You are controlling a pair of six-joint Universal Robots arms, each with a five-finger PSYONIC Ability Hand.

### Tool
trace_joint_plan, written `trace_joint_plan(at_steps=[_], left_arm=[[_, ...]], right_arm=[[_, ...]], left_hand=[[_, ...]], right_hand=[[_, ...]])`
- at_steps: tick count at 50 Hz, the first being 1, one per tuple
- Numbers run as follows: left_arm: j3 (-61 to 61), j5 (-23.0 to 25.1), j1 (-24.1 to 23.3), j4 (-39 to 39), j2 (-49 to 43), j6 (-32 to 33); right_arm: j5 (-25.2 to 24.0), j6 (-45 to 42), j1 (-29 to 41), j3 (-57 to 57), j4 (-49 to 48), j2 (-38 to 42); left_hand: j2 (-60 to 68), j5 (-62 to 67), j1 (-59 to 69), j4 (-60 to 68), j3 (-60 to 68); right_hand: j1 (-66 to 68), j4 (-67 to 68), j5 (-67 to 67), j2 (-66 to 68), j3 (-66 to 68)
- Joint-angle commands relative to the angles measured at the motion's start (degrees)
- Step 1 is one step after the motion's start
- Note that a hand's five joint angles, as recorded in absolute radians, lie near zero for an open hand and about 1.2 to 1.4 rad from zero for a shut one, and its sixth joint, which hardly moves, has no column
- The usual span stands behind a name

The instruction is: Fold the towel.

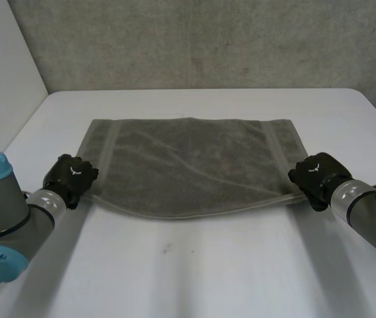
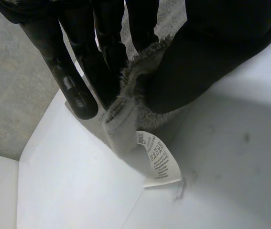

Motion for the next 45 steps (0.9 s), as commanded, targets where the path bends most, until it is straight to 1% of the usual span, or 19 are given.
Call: trace_joint_plan(at_steps=[1, 7, 8, 9, 10, 12, 15, 17, 19, 24, 27, 28, 31, 32, 34, 35, 37, 40, 45], left_arm=[[-4.0, 0.6, 0.5, -0.8, 6.5, -0.4], [-8.0, 0.5, 1.6, -8.6, 13.6, 0.2], [-9.0, 0.5, 2.8, -13.6, 16.0, 0.3], [-9.8, 0.7, 4.1, -19.2, 18.5, 0.4], [-9.8, 0.7, 4.1, -19.3, 18.5, 0.4], [-10.8, 1.4, 5.6, -30.3, 23.3, 0.5], [-11.1, 1.6, 5.9, -34.6, 25.6, 0.5], [-11.2, 3.7, 6.4, -38.2, 29.1, 0.6], [-11.0, 5.6, 6.7, -38.2, 30.3, 0.5], [-8.6, 9.3, 7.5, -36.7, 30.1, 0.5], [-4.9, 9.4, 6.7, -31.8, 26.5, -1.2], [-4.9, 9.4, 6.7, -31.7, 26.4, -1.2], [0.6, 8.9, 3.1, -25.5, 19.1, -3.9], [0.7, 8.9, 3.1, -25.5, 19.1, -3.9], [7.7, 6.2, 0.0, -21.0, 10.1, -6.7], [7.7, 6.2, 0.0, -21.0, 10.1, -6.8], [13.4, 2.5, -1.3, -19.9, 3.6, -7.1], [19.6, -1.0, -2.5, -19.3, -3.4, -7.1], [27.0, -2.8, -3.9, -14.8, -11.1, -7.2]], right_arm=[[0.2, -1.1, -0.1, 1.6, 1.0, -0.5], [0.0, -8.4, -1.7, 6.2, 13.4, -7.2], [0.0, -11.8, -3.8, 8.0, 17.9, -9.0], [0.0, -11.9, -3.8, 8.0, 17.9, -9.0], [0.0, -15.9, -6.0, 9.9, 22.2, -10.8], [0.0, -19.9, -7.6, 11.4, 26.4, -13.1], [-0.3, -25.7, -9.8, 13.3, 33.3, -18.1], [-0.7, -27.0, -10.3, 12.8, 35.5, -19.9], [-4.8, -27.2, -12.1, 10.1, 37.5, -21.6], [-10.6, -25.2, -12.3, 4.7, 35.6, -20.9], [-10.9, -22.8, -12.2, 3.0, 33.3, -18.8], [-10.0, -19.5, -11.1, 0.0, 29.6, -13.7], [-8.4, -17.7, -10.0, -2.6, 27.6, -10.4], [-5.3, -16.2, -8.0, -5.7, 25.8, -7.1], [-0.8, -14.9, -5.1, -9.7, 23.0, -2.8], [-0.8, -14.9, -5.0, -9.7, 23.0, -2.8], [2.0, -14.6, -3.5, -13.2, 17.4, 1.1], [2.8, -13.8, -3.0, -15.4, 10.5, 4.3], [3.0, -11.8, -2.1, -18.5, 1.7, 9.0]], left_hand=[[13.0, 13.5, 14.6, 13.0, 13.1], [13.0, 13.5, 14.6, 13.0, 13.1], [13.0, 13.5, 14.6, 13.0, 13.1], [13.0, 13.5, 14.6, 13.0, 13.1], [13.0, 13.5, 14.6, 13.0, 13.1], [13.0, 13.5, 14.6, 13.0, 13.1], [13.0, 13.5, 14.6, 13.0, 13.1], [13.0, 13.5, 14.6, 13.0, 13.1], [13.0, 13.5, 14.6, 13.0, 13.1], [13.0, 13.5, 14.6, 13.0, 13.1], [13.0, 13.5, 14.6, 13.0, 13.1], [13.0, 13.5, 14.6, 13.0, 13.1], [13.0, 13.5, 14.6, 13.0, 13.1], [13.0, 13.5, 14.6, 13.0, 13.1], [13.0, 13.5, 14.6, 13.0, 13.1], [13.0, 13.5, 14.6, 13.0, 13.1], [13.0, 13.5, 14.6, 13.0, 13.1], [13.0, 13.5, 14.6, 13.0, 13.1], [13.0, 13.5, 14.6, 13.0, 13.1]], right_hand=[[24.2, 11.6, 13.3, 12.7, 12.0], [24.2, 11.6, 13.3, 12.7, 12.0], [24.2, 11.6, 13.3, 12.7, 12.0], [24.2, 11.6, 13.3, 12.7, 12.0], [24.2, 11.6, 13.3, 12.7, 12.0], [24.2, 11.6, 13.3, 12.7, 12.0], [24.2, 11.6, 13.3, 12.7, 12.0], [24.2, 11.6, 13.3, 12.7, 12.0], [24.2, 11.6, 13.3, 12.7, 12.0], [24.2, 11.6, 13.3, 12.7, 12.0], [24.2, 11.6, 13.3, 12.7, 12.0], [24.2, 11.6, 13.3, 12.7, 12.0], [24.2, 11.6, 13.3, 12.7, 12.0], [24.2, 11.6, 13.3, 12.7, 12.0], [24.2, 11.6, 13.3, 12.7, 12.0], [24.2, 11.6, 13.3, 12.7, 12.0], [24.2, 11.6, 13.3, 12.7, 12.0], [24.2, 11.6, 13.3, 12.7, 12.0], [24.2, 11.6, 13.3, 12.7, 12.0]])
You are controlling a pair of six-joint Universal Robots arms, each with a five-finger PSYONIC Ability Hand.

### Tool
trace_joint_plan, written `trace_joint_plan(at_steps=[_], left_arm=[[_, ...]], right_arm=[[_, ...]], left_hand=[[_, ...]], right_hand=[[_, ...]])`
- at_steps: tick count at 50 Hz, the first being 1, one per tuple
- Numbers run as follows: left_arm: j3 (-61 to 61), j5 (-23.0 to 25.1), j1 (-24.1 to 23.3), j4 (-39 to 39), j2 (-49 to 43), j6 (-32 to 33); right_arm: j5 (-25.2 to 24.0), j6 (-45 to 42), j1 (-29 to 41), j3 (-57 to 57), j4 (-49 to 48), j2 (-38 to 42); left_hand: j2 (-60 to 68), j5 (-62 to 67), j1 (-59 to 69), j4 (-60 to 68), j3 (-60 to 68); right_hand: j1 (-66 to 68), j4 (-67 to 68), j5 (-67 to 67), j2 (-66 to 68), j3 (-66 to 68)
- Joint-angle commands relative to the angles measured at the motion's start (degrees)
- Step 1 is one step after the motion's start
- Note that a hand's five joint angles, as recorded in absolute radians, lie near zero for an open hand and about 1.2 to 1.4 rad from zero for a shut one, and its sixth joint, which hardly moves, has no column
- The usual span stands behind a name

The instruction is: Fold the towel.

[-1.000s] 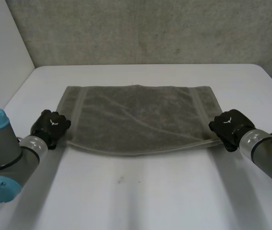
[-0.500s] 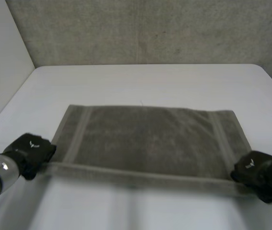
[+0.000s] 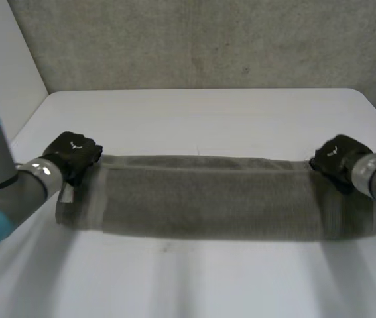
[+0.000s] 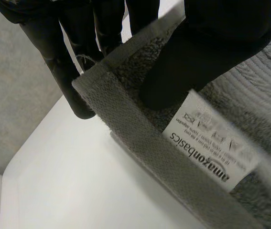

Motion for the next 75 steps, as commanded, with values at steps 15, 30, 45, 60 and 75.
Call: trace_joint_plan(at_steps=[15, 30, 45, 60, 75], left_arm=[[16.3, -5.9, -3.8, 14.0, -18.6, 0.0], [10.2, -10.2, -6.7, 13.5, -12.2, 0.5], [-8.0, -11.1, -7.0, 13.9, 1.8, -3.2], [-14.8, -10.9, -7.0, 14.3, 6.9, -16.8], [-16.0, -11.0, -6.8, 15.1, 7.8, -16.8]], right_arm=[[2.1, 1.4, 3.5, -13.1, -22.6, 20.4], [8.8, 6.9, 3.6, -10.2, -23.9, 12.9], [-4.3, 24.8, -3.9, 10.5, -9.7, -2.9], [-15.8, 24.2, -13.0, 24.7, -18.7, -5.9], [-15.1, 23.7, -14.3, 24.6, -24.5, -3.0]], left_hand=[[10.2, 10.6, 11.8, 10.2, 10.3], [-59.8, -59.4, -58.2, -59.8, -59.7], [-59.8, -59.4, -58.2, -59.8, -59.7], [-59.8, -59.4, -58.2, -59.8, -59.7], [-59.8, -59.4, -58.2, -59.8, -59.7]], right_hand=[[-20.6, -33.2, -31.6, -32.1, -32.8], [-45.8, -58.4, -56.8, -57.3, -58.0], [-39.5, -52.1, -50.5, -51.0, -51.7], [-20.0, -32.6, -30.9, -31.5, -32.2], [6.6, -6.0, -4.4, -4.9, -5.6]])
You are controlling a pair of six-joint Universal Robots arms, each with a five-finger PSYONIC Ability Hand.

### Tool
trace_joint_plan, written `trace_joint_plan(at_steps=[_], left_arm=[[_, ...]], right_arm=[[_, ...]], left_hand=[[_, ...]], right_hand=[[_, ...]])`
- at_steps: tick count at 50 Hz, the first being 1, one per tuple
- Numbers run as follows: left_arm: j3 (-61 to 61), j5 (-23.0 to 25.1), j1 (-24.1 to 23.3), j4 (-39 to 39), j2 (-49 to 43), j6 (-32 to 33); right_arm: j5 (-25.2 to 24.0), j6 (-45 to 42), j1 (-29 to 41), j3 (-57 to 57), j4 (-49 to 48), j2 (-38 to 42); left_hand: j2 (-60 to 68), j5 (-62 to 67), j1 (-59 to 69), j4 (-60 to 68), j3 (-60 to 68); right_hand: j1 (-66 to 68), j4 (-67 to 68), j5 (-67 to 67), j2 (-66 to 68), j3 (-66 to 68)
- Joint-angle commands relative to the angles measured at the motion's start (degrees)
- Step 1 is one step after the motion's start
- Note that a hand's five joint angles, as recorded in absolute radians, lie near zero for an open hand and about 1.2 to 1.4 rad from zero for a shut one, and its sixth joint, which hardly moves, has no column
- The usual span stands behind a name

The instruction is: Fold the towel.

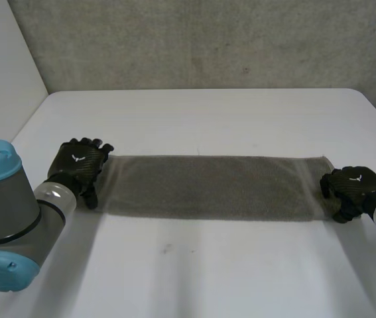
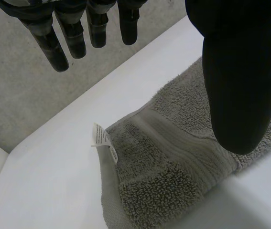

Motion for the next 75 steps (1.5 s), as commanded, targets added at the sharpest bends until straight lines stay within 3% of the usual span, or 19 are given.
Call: trace_joint_plan(at_steps=[1, 4, 5, 7, 17, 19, 31, 36, 39, 40, 41, 42, 51, 63, 68, 70, 71, 75], left_arm=[[-0.3, -0.1, 0.1, 0.2, 0.2, 0.1], [-0.4, -0.1, 0.1, 0.2, 0.3, 0.1], [-0.4, -0.1, 0.1, 0.2, 0.3, 0.1], [-0.4, -0.1, 0.1, 0.2, 0.4, 0.1], [-0.5, -0.2, 0.3, 0.2, 0.7, 0.0], [-0.6, -0.2, 0.3, 0.2, 0.8, 0.0], [-0.7, -0.2, 0.3, 0.1, 1.1, 0.0], [-0.7, -0.2, 0.3, 0.1, 1.2, 0.0], [-0.7, -0.2, 0.3, 0.1, 1.3, 0.0], [-0.7, -0.2, 0.3, 0.1, 1.3, 0.0], [-0.7, -0.2, 0.3, 0.1, 1.3, 0.0], [-0.9, -0.2, 0.3, 0.1, 1.4, 0.0], [-1.5, -0.2, 0.2, 0.2, 2.7, 0.0], [-1.5, -0.2, 0.1, 0.2, 3.5, 0.0], [-1.5, -0.2, 0.2, 0.2, 3.6, -0.1], [-1.5, -0.2, 0.2, 0.2, 3.8, -0.1], [-1.6, -0.3, 0.2, 0.2, 3.9, -0.1], [-1.7, -0.3, 0.1, 0.1, 4.4, -0.2]], right_arm=[[0.5, -0.3, -0.6, -0.4, -2.3, 1.2], [0.7, -1.4, -0.8, -0.8, -2.4, 2.4], [0.7, -2.3, -0.8, -1.0, -2.3, 3.0], [0.9, -3.2, -1.1, -1.1, -2.2, 3.5], [1.4, -7.0, -3.6, -1.9, -1.6, 4.5], [1.4, -6.4, -3.8, -1.7, -1.4, 3.9], [1.2, -6.3, -4.3, -1.8, -0.1, 3.7], [1.1, -6.5, -4.5, -2.0, -0.3, 4.3], [1.1, -6.7, -4.6, -2.3, -0.5, 4.6], [1.4, -6.6, -5.0, -2.8, -0.6, 4.9], [1.4, -6.6, -5.0, -2.8, -0.6, 4.9], [1.7, -6.5, -5.7, -3.3, -0.8, 4.9], [11.2, -7.6, -12.5, -7.1, -1.0, 3.4], [12.3, -13.5, -16.2, -11.7, -0.4, 0.3], [12.2, -11.9, -7.1, -14.0, -0.4, -2.2], [12.5, -11.2, 0.9, -16.1, -0.4, -3.5], [12.5, -11.2, 0.9, -16.1, -0.4, -3.5], [12.3, -11.2, 12.6, -18.8, -0.7, -3.4]], left_hand=[[0.6, -1.5, -0.3, 0.4, 0.4], [0.6, -1.5, -0.3, 0.4, 0.4], [0.6, -1.5, -0.3, 0.4, 0.4], [0.6, -1.5, -0.3, 0.4, 0.4], [0.6, -1.5, -0.3, 0.4, 0.4], [0.6, -1.5, -0.3, 0.4, 0.4], [0.6, -1.5, -0.3, 0.4, 0.4], [0.6, -1.5, -0.3, 0.4, 0.4], [0.6, -1.5, -0.3, 0.4, 0.4], [0.6, -1.5, -0.3, 0.4, 0.4], [0.6, -1.5, -0.3, 0.4, 0.4], [0.6, -1.5, -0.3, 0.4, 0.4], [0.6, -1.5, -0.3, 0.4, 0.4], [0.6, -1.5, -0.3, 0.4, 0.4], [0.6, -1.5, -0.3, 0.4, 0.4], [0.6, -1.5, -0.3, 0.4, 0.4], [0.6, -1.5, -0.3, 0.4, 0.4], [0.6, -1.5, -0.3, 0.4, 0.4]], right_hand=[[25.5, 19.5, 21.3, 19.1, 19.1], [29.0, 23.0, 24.8, 22.7, 22.7], [38.5, 32.5, 34.3, 32.2, 32.2], [43.0, 37.1, 38.8, 36.7, 36.7], [43.1, 37.1, 38.9, 36.7, 36.7], [-0.7, -6.7, -4.9, -7.1, -7.0], [1.9, -4.0, -2.3, -4.4, -4.4], [7.0, 1.0, 2.8, 0.6, 0.6], [17.9, 11.9, 13.7, 11.6, 11.6], [31.4, 25.4, 27.2, 25.1, 25.1], [31.5, 25.6, 27.3, 25.2, 25.2], [43.0, 37.0, 38.8, 36.6, 36.6], [43.1, 37.1, 38.9, 36.7, 36.7], [43.1, 37.1, 38.9, 36.7, 36.7], [43.1, 37.1, 38.9, 36.7, 36.7], [43.1, 37.1, 38.9, 36.7, 36.7], [43.1, 37.1, 38.9, 36.7, 36.7], [43.1, 37.1, 38.9, 36.7, 36.7]])
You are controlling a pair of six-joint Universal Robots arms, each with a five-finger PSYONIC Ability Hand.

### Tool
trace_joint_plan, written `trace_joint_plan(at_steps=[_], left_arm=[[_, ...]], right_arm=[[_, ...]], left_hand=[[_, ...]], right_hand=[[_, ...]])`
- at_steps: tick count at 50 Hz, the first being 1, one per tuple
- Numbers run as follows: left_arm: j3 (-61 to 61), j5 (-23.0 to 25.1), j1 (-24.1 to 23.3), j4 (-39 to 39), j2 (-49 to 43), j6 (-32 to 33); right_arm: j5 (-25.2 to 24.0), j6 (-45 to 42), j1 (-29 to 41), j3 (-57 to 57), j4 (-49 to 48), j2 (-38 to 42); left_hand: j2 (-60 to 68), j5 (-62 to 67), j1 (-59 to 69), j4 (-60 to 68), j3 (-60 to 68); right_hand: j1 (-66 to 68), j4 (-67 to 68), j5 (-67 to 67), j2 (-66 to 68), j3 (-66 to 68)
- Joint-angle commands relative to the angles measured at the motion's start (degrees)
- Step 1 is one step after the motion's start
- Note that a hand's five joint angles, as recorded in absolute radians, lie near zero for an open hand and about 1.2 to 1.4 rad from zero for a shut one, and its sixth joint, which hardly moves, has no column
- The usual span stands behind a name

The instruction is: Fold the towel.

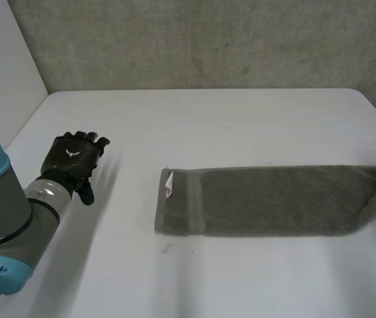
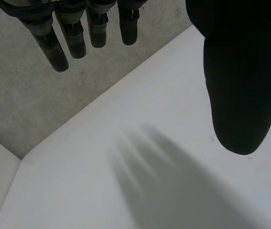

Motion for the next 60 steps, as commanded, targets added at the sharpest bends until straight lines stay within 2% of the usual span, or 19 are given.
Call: trace_joint_plan(at_steps=[1, 3, 4, 6, 9, 20, 24, 25, 26, 27, 28, 33, 38, 50, 52, 54, 55, 57, 60], left_arm=[[-0.2, -0.1, -0.1, 0.0, 1.0, -0.1], [-0.4, -0.1, -0.2, 0.0, 1.3, -0.1], [-0.7, -0.1, -0.2, 0.0, 1.5, -0.1], [-0.8, -0.1, -0.2, 0.0, 1.6, -0.1], [-0.9, -0.1, -0.3, 0.0, 1.8, -0.1], [-0.9, -0.1, -0.3, 0.0, 1.6, -0.1], [-0.9, 0.0, -0.3, 0.0, 1.6, -0.1], [-0.9, 0.0, -0.3, 0.0, 1.6, -0.1], [-0.9, 0.0, -0.4, 0.0, 1.6, -0.1], [-0.9, 0.0, -0.4, 0.0, 1.6, -0.1], [-1.0, 0.0, -0.5, 0.0, 1.6, -0.1], [-0.8, 0.0, -1.3, 0.1, 1.5, -0.1], [-0.4, 0.0, -2.7, 0.2, 1.4, -0.1], [-0.2, -0.1, -4.5, 1.3, 1.0, 0.0], [-0.2, -0.2, -4.6, 1.3, 0.9, 0.0], [-0.3, -0.2, -4.7, 1.3, 0.9, 0.0], [-0.3, -0.2, -4.7, 1.3, 0.9, 0.0], [-0.4, -0.2, -5.0, 1.3, 0.9, 0.0], [-0.5, -0.2, -5.1, 1.3, 0.9, 0.0]], right_arm=[[0.0, 0.9, 18.7, -4.3, -0.3, -1.2], [-0.2, 0.7, 28.7, -7.1, -0.6, 0.2], [-0.2, 0.7, 28.7, -7.1, -0.6, 0.2], [-0.1, 0.6, 38.2, -10.6, -0.6, 4.9], [0.0, 0.7, 45.4, -14.3, -0.4, 9.8], [0.0, 0.7, 58.1, -17.8, 0.1, 23.3], [0.2, 1.0, 58.1, -17.8, 0.2, 23.3], [0.2, 1.4, 57.8, -17.7, 0.2, 22.4], [0.2, 1.4, 57.8, -17.7, 0.2, 22.4], [0.6, 1.9, 57.7, -17.1, 0.2, 20.9], [1.4, 3.3, 57.5, -16.6, 0.2, 18.6], [3.1, 9.4, 53.4, -14.4, 0.3, 13.3], [2.7, 23.9, 42.7, -5.2, 2.2, 3.9], [-6.1, 22.9, 24.7, 12.7, 3.2, -1.1], [-6.9, 22.5, 22.8, 14.1, 3.0, -1.1], [-7.3, 21.7, 20.3, 16.2, 1.8, -1.1], [-7.3, 21.7, 20.3, 16.3, 1.8, -1.1], [-7.4, 21.0, 19.6, 17.1, -0.5, -0.5], [-7.4, 19.9, 19.4, 17.2, -2.2, 0.2]], left_hand=[[0.6, -1.5, -0.3, 0.4, 0.4], [0.6, -1.5, -0.3, 0.4, 0.4], [0.6, -1.5, -0.3, 0.4, 0.4], [0.6, -1.5, -0.3, 0.4, 0.4], [0.6, -1.5, -0.3, 0.4, 0.4], [0.6, -1.5, -0.3, 0.4, 0.4], [0.6, -1.5, -0.3, 0.4, 0.4], [0.6, -1.5, -0.3, 0.4, 0.4], [0.6, -1.5, -0.3, 0.4, 0.4], [0.6, -1.5, -0.3, 0.4, 0.4], [0.6, -1.5, -0.3, 0.4, 0.4], [0.6, -1.5, -0.3, 0.4, 0.4], [0.6, -1.5, -0.3, 0.4, 0.4], [0.6, -1.5, -0.3, 0.4, 0.4], [0.6, -1.5, -0.3, 0.4, 0.4], [0.6, -1.5, -0.3, 0.4, 0.4], [0.6, -1.5, -0.3, 0.4, 0.4], [0.6, -1.5, -0.3, 0.4, 0.4], [0.6, -1.5, -0.3, 0.4, 0.4]], right_hand=[[25.5, 11.6, 14.1, 13.0, 12.0], [25.5, 11.6, 14.1, 13.0, 12.0], [25.5, 11.6, 14.1, 13.0, 12.0], [25.5, 11.6, 14.1, 13.0, 12.0], [25.5, 11.6, 14.1, 13.0, 12.0], [25.5, 11.6, 14.1, 13.0, 12.0], [20.7, 6.8, 9.3, 8.1, 7.2], [-8.3, -22.1, -19.7, -20.8, -21.8], [-8.5, -22.4, -20.0, -21.1, -22.1], [-37.5, -51.4, -49.0, -50.1, -51.1], [-44.5, -58.4, -55.9, -57.0, -58.0], [-44.5, -58.4, -55.9, -57.0, -58.0], [-44.5, -58.4, -55.9, -57.0, -58.0], [-44.5, -58.4, -55.9, -57.0, -58.0], [-41.0, -54.9, -52.5, -53.6, -54.5], [-24.8, -38.7, -36.2, -37.4, -38.3], [-24.7, -38.6, -36.1, -37.3, -38.2], [-1.3, -15.2, -12.7, -13.9, -14.8], [9.6, -4.3, -1.8, -3.0, -3.9]])
